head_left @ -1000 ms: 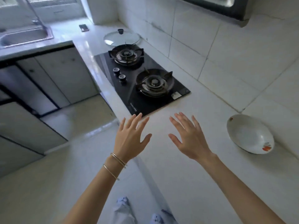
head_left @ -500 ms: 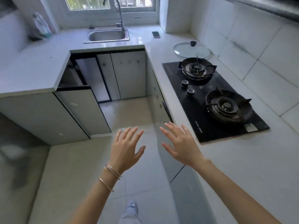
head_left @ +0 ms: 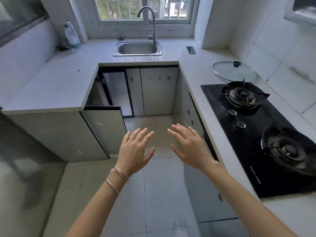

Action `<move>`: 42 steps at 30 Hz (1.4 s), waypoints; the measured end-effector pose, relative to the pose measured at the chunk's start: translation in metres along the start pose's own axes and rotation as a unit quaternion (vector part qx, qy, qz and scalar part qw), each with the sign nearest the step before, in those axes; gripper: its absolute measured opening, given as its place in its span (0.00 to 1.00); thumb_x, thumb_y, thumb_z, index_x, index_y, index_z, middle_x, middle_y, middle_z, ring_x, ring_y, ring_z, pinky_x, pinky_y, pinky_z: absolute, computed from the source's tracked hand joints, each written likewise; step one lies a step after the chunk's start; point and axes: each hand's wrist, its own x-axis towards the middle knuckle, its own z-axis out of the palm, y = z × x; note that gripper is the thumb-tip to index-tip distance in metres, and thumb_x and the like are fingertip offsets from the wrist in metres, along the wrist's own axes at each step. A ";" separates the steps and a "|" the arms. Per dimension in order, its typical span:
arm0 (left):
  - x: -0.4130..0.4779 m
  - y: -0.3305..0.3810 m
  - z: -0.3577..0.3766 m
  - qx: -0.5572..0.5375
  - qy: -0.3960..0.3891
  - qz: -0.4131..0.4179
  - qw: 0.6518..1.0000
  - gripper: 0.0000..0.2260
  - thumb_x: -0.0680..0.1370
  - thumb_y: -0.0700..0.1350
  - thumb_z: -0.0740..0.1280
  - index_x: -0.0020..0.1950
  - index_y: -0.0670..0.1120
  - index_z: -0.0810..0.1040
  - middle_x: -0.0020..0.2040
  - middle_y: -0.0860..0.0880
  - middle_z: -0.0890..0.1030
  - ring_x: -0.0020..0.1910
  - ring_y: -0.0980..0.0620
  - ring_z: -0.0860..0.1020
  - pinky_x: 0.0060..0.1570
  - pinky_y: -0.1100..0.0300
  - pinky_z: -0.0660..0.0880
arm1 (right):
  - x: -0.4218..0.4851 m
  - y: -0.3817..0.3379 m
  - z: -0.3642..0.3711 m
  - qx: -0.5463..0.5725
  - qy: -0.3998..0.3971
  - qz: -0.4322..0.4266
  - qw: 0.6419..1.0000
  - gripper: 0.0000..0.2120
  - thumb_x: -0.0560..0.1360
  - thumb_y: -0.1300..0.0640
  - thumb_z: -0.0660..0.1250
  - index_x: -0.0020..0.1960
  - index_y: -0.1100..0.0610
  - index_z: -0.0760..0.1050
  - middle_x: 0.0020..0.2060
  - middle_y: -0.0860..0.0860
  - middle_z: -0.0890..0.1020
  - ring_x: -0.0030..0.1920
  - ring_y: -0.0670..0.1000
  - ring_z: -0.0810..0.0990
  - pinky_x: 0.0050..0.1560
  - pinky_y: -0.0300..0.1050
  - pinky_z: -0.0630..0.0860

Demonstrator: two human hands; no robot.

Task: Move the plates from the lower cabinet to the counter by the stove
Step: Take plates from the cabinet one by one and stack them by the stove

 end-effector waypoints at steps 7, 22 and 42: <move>0.076 -0.039 0.026 -0.004 0.005 -0.037 0.999 0.25 0.75 0.59 0.55 0.66 0.47 0.75 0.64 0.44 0.77 0.63 0.43 0.74 0.63 0.43 0.67 | 0.081 0.049 0.028 -0.009 -0.006 -0.028 1.000 0.23 0.75 0.47 0.56 0.67 0.55 0.71 0.65 0.54 0.74 0.67 0.53 0.70 0.67 0.55 0.66; 0.243 -0.098 0.069 0.000 0.006 -0.157 0.988 0.25 0.75 0.58 0.56 0.67 0.47 0.74 0.64 0.44 0.76 0.64 0.43 0.73 0.64 0.43 0.66 | 0.284 0.164 0.070 0.032 -0.008 -0.128 0.991 0.23 0.74 0.48 0.55 0.64 0.57 0.74 0.63 0.55 0.77 0.64 0.54 0.74 0.63 0.56 0.70; 0.397 -0.290 0.122 0.001 -0.011 -0.261 0.965 0.24 0.76 0.58 0.55 0.68 0.49 0.73 0.65 0.47 0.76 0.65 0.45 0.72 0.64 0.44 0.68 | 0.570 0.180 0.197 0.071 -0.057 -0.251 0.964 0.23 0.72 0.55 0.69 0.66 0.55 0.71 0.64 0.54 0.75 0.66 0.54 0.72 0.65 0.55 0.68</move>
